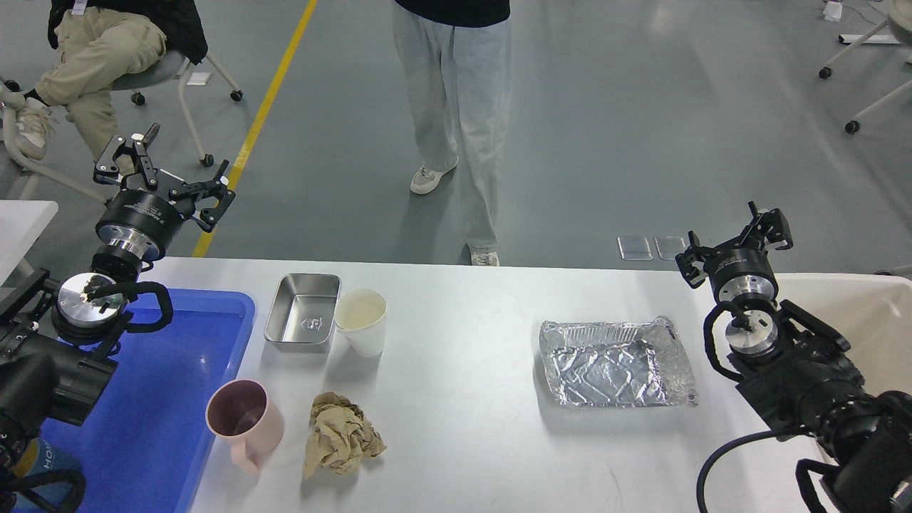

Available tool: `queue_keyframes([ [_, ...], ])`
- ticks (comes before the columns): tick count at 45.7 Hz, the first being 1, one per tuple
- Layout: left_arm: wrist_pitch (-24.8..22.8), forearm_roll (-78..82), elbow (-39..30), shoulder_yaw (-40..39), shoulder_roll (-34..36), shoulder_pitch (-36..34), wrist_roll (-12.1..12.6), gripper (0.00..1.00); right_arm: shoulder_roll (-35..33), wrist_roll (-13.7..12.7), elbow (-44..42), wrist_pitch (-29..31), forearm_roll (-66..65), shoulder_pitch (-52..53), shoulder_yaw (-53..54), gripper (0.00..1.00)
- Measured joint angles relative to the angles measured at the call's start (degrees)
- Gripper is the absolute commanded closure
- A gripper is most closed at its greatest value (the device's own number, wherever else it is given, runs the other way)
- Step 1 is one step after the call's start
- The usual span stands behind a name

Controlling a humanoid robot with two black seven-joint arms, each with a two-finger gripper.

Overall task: Tidy desktop
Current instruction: 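Move the left gripper down toward the blue bin edge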

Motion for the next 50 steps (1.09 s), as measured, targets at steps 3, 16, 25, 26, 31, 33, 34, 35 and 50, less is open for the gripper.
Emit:
queue_keyframes([
  [3, 0.0, 0.0, 0.0, 0.0, 0.0, 0.0, 0.1, 0.04, 0.0, 0.0, 0.0, 0.0, 0.0, 0.1, 0.0, 0.0],
  [16, 0.0, 0.0, 0.0, 0.1, -0.2, 0.1, -0.2, 0.04, 0.2, 0.0, 0.0, -0.3, 0.0, 0.5, -0.1, 0.0],
  [25, -0.5, -0.1, 0.0, -0.5, -0.2, 0.1, -0.6, 0.04, 0.3, 0.0, -0.1, -0.5, 0.0, 0.7, -0.4, 0.0],
  [26, -0.6, -0.1, 0.0, -0.6, -0.2, 0.1, -0.7, 0.04, 0.3, 0.0, -0.1, -0.5, -0.1, 0.7, -0.4, 0.0],
  [31, -1.2, -0.2, -0.5, -0.6, -0.2, 0.0, -1.4, 0.04, 0.3, 0.0, 0.0, -0.6, -0.2, 1.2, -0.6, 0.0],
  [33, -1.9, -0.2, -0.8, -0.6, -0.1, 0.1, -2.4, 0.04, 0.3, -0.1, 0.0, -0.6, -0.2, 1.2, -0.6, 0.0],
  [34, -2.3, -0.2, -0.9, -0.6, 0.0, 0.2, -2.8, 0.04, 0.3, -0.1, 0.0, -0.6, -0.2, 1.3, -0.7, 0.0],
  [35, -2.5, -0.2, -0.9, -0.5, 0.1, 0.3, -3.2, 0.04, 0.3, -0.1, 0.0, -0.6, -0.2, 1.3, -0.7, 0.0],
  [50, -2.9, 8.6, -1.0, 0.0, 2.0, 0.9, -6.4, 0.04, 0.3, -0.1, 0.0, -0.7, -2.4, 1.8, -0.6, 0.0],
])
